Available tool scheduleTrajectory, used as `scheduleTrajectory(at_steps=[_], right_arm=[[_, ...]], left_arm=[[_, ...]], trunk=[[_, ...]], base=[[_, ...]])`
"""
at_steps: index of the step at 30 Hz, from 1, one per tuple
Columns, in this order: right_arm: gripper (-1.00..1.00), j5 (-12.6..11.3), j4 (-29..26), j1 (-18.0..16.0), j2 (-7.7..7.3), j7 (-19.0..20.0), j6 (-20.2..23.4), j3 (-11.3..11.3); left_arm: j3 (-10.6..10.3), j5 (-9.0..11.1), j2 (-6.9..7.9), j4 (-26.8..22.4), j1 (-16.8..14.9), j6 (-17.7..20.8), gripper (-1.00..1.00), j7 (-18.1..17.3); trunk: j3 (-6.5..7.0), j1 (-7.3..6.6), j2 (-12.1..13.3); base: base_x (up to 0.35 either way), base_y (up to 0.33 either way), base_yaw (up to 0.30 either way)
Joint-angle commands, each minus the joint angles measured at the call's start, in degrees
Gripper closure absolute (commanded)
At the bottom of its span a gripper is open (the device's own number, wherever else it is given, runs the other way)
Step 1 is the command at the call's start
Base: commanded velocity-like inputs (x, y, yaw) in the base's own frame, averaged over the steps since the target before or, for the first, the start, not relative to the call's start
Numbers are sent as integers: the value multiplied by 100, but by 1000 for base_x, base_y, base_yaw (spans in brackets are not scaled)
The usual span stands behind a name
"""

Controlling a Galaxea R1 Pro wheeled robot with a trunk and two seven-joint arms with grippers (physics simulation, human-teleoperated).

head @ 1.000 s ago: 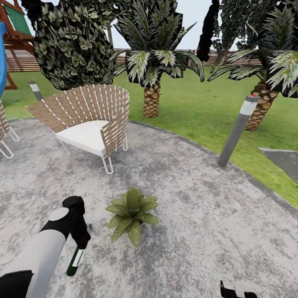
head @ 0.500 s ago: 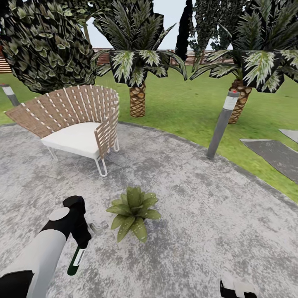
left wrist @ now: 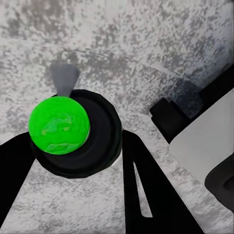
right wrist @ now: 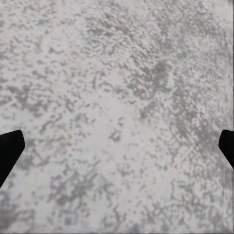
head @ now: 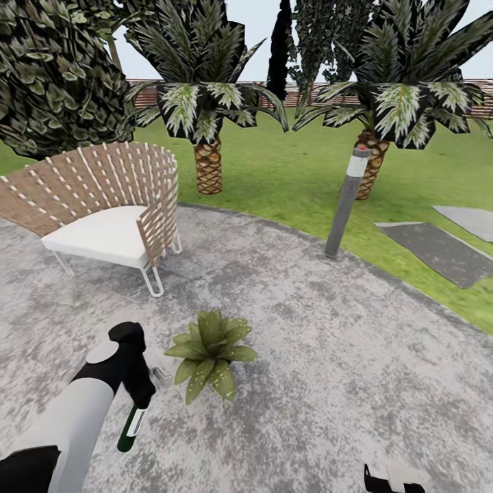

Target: Pick up the pesticide atomizer in the garden and spray insectifuge to fully cover both potted plants in the garden.

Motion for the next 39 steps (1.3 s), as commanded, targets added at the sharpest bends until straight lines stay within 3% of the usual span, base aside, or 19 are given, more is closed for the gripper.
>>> scheduleTrajectory(at_steps=[1, 6, 13, 17, 23, 26, 30, 32, 35, 39], right_arm=[[-100, 63, 11, -6, -5, -37, -16, -27], [-100, 65, 12, -9, 0, -37, -16, -21], [-100, 69, 13, -6, 0, -36, -16, -12], [-100, 80, 13, -6, 0, -37, -16, -3], [-100, 89, 16, -6, -22, -33, -16, -2], [-100, 95, 20, -6, -26, -30, -16, -2], [-100, 100, 22, -6, -26, -25, -16, -2], [-100, 100, 21, -6, -34, -19, -16, 0], [-100, 100, 21, -6, -35, -26, -16, 6], [-100, 106, 36, -6, -35, -28, -16, 7]], left_arm=[[21, -47, 16, -98, -1, 60, 100, -53], [11, -71, 89, -445, -10, -5, 100, -53], [-36, -125, 173, -438, -29, -55, 100, -53], [-81, -188, 550, -444, 6, -186, 100, -53], [-27, -150, 798, -414, 71, -198, 100, -53], [-27, -114, 740, -372, 96, -176, 100, -53], [-22, -111, 409, -357, 115, -166, 100, -53], [62, 61, 392, -363, 369, -167, 100, -53], [90, 107, 363, -364, 395, -144, 100, 173], [151, 342, 383, -389, 400, -153, 100, 316]], trunk=[[-5, -1, -2], [-5, -1, -2], [-5, -1, -2], [-5, -1, -2], [-5, -1, -2], [-5, -1, -2], [-5, -1, -2], [-5, -1, -2], [-5, -1, -2], [-5, -1, -2]], base=[[0, 0, -299], [0, 0, -300], [0, 0, -256], [0, 0, -23], [0, 0, -1], [0, 0, 0], [0, 0, 0], [0, 0, 0], [0, 0, 0], [0, 0, 0]])
